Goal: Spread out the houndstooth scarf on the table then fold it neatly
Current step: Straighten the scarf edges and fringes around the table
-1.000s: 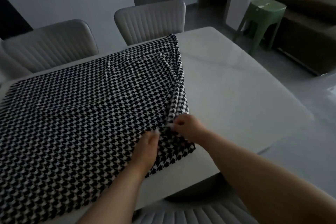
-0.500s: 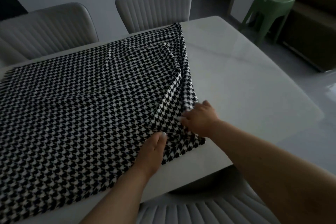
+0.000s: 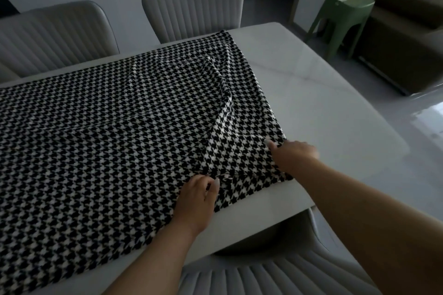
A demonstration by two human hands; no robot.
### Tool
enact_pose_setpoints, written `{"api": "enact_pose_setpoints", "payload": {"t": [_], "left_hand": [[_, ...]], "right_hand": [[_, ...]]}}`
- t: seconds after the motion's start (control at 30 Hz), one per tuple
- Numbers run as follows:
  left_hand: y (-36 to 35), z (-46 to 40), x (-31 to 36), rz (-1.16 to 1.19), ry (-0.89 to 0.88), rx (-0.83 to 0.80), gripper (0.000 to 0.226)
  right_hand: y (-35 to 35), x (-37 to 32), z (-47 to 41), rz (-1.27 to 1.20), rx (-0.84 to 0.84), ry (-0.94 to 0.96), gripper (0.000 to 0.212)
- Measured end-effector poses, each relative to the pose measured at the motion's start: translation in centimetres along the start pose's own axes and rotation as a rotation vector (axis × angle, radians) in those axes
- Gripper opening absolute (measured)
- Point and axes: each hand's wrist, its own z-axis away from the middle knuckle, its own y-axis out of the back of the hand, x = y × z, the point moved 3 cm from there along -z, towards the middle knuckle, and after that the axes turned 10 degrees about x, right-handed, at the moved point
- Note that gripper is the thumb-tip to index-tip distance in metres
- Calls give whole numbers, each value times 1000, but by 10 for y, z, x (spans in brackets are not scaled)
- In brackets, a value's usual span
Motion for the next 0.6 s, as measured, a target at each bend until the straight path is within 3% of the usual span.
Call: {"api": "enact_pose_setpoints", "payload": {"t": [0.1,0.23,0.33,0.47,0.6], "left_hand": [[2,1,2,5,2,-22,54],[5,3,5,20,22,-25,53],[3,3,1,18,85,-67,48],[0,3,3,-93,52,-165,62],[6,8,13,-85,85,-207,48]], "right_hand": [[4,0,4,-426,82,-189,77],[-22,-32,44,-1173,-356,-564,72],[-27,-47,61,-1474,-480,-678,64],[-41,-61,76,-1768,-597,-713,59],[-38,-62,72,-1861,-413,-710,52]]}}
